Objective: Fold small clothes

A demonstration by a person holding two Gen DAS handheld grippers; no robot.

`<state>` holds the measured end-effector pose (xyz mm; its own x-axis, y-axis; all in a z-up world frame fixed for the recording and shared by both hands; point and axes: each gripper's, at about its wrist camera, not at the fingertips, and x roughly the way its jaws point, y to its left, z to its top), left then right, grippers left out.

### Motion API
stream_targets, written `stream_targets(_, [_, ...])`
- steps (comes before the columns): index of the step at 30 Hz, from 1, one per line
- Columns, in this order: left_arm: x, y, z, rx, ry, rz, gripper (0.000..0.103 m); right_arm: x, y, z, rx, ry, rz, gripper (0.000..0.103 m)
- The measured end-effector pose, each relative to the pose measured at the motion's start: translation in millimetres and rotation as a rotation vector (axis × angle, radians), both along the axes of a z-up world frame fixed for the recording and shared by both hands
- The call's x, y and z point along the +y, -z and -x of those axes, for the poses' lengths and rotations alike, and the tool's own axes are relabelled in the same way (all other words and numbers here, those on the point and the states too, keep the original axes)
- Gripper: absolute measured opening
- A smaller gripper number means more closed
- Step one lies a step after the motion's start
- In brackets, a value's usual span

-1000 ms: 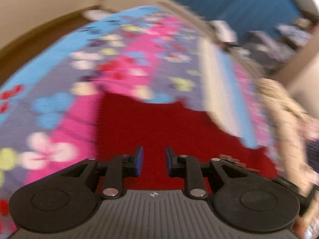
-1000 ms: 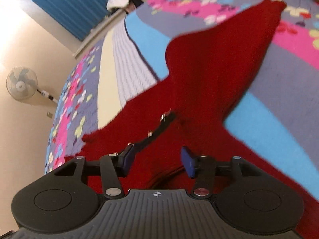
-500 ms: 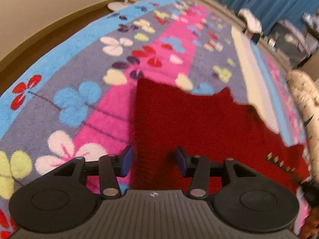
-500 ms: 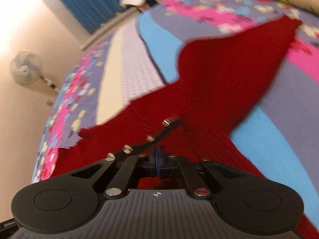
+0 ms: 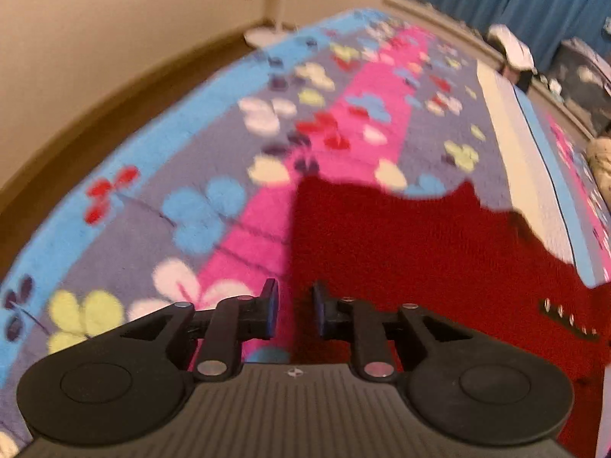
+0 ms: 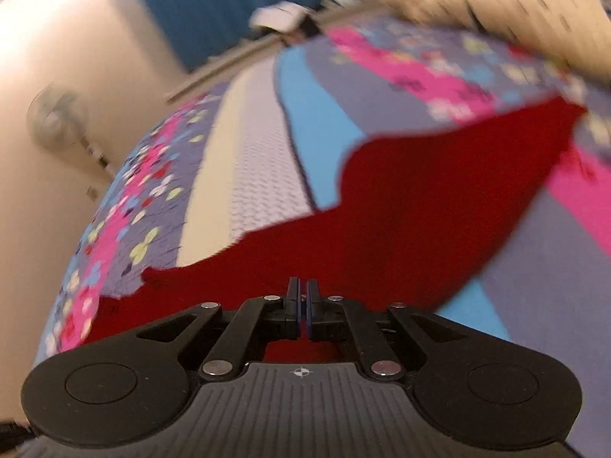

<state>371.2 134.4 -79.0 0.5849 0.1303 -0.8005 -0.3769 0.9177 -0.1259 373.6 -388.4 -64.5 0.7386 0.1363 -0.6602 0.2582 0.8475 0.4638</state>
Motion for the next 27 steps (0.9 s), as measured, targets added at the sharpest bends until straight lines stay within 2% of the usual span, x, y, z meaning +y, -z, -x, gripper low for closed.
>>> stream_targets(1, [-8, -8, 2, -0.032, 0.029, -0.038, 0.019, -7, 1, -1, 0.007, 0.021, -0.034, 0.004])
stream_targets(3, [-23, -17, 7, -0.074, 0.104, -0.050, 0.019, -13, -3, -2, 0.005, 0.073, -0.019, 0.021])
stream_targets(4, [-32, -18, 9, -0.090, 0.152, -0.037, 0.019, -17, -4, -1, 0.006, 0.110, 0.007, 0.039])
stream_targets(5, [-39, -16, 9, -0.094, 0.191, -0.025, 0.020, -19, -2, 2, 0.007, 0.138, 0.019, 0.048])
stream_targets(6, [-46, -9, 7, -0.076, 0.225, -0.012, 0.020, -23, -1, 4, 0.009, 0.174, 0.022, 0.048])
stream_targets(8, [-50, 29, -8, 0.107, 0.257, 0.022, 0.020, -38, 4, 11, 0.018, 0.235, -0.004, 0.048])
stream_targets(9, [-48, 32, -6, 0.084, 0.238, 0.029, 0.021, -46, 7, 12, 0.022, 0.264, -0.022, 0.048])
stream_targets(11, [-55, 16, -3, 0.053, 0.217, -0.002, 0.020, -57, 13, 19, 0.022, 0.311, -0.044, 0.048])
stream_targets(13, [-68, 2, 4, -0.039, 0.264, -0.058, 0.026, -67, 15, 20, 0.014, 0.343, -0.067, 0.048])
stream_targets(14, [-74, 4, 4, -0.030, 0.298, -0.071, 0.029, -71, 16, 19, 0.009, 0.352, -0.076, 0.048])
stream_targets(16, [-81, 27, -2, 0.097, 0.336, -0.046, 0.033, -80, 16, 20, -0.003, 0.364, -0.088, 0.048])
stream_targets(17, [-83, 27, 1, 0.072, 0.330, -0.058, 0.034, -85, 16, 18, -0.005, 0.370, -0.092, 0.048])
stream_targets(19, [-89, 19, 1, 0.073, 0.334, -0.082, 0.036, -98, 18, 18, -0.005, 0.395, -0.097, 0.048])
stream_targets(21, [-93, 18, 3, 0.076, 0.346, -0.086, 0.045, -112, 21, 18, 0.004, 0.420, -0.095, 0.048])
stream_targets(24, [-100, 18, 5, 0.082, 0.364, -0.111, 0.049, -131, 30, 13, 0.027, 0.446, -0.078, 0.048])
stream_targets(27, [-99, 20, 8, 0.086, 0.373, -0.120, 0.049, -147, 43, 4, 0.049, 0.467, -0.053, 0.048])
